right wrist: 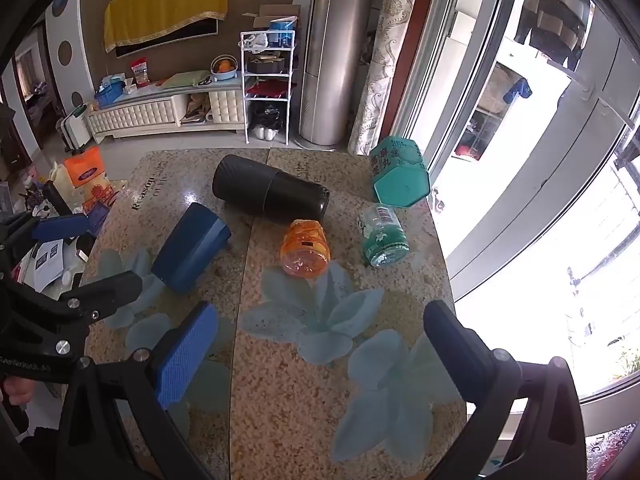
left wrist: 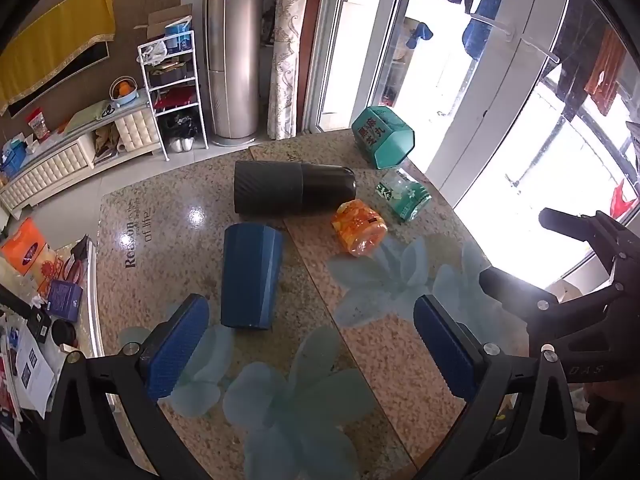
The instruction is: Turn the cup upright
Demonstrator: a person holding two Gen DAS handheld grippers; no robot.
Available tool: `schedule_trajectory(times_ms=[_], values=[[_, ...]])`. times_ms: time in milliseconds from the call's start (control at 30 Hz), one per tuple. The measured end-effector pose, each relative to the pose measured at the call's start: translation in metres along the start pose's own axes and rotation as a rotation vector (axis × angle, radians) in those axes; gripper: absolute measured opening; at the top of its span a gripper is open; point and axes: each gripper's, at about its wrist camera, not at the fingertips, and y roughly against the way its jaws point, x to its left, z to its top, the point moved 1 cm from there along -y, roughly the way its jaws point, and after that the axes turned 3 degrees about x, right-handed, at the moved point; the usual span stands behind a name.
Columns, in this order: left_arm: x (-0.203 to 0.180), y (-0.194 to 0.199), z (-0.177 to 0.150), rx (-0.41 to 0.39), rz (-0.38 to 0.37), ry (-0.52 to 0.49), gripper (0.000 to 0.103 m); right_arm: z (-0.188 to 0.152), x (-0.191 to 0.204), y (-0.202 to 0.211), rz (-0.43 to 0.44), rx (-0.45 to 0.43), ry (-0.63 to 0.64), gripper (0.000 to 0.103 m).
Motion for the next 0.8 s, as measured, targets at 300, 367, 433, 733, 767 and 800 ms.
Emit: schedule_trajectory(times_ms=[300, 367, 433, 733, 767, 800], values=[[-0.0018, 0.0030, 0.0018, 0.004, 0.008, 0.004, 0.103, 0.0001, -0.0004, -0.0008, 0.010, 0.002, -0.005, 0.103], [0.0002, 0.0017, 0.0037, 0.008, 0.009, 0.006, 0.103, 0.0001, -0.0005, -0.0010, 0.010, 0.002, -0.006, 0.103], [0.0033, -0.0002, -0.0001, 0.003, 0.007, 0.010, 0.103, 0.0001, -0.0005, -0.0009, 0.009, 0.002, -0.006, 0.103], [0.0044, -0.0015, -0.0029, 0.008, 0.004, 0.016, 0.103, -0.0004, 0.0008, 0.0008, 0.012, 0.001, -0.005, 0.103], [0.0046, -0.0011, -0.0035, 0.007, 0.004, 0.016, 0.103, -0.0004, 0.0007, 0.0007, 0.012, 0.001, -0.005, 0.103], [0.0046, -0.0014, -0.0036, 0.008, 0.005, 0.016, 0.103, -0.0017, -0.0002, -0.0009, 0.011, 0.001, -0.005, 0.103]])
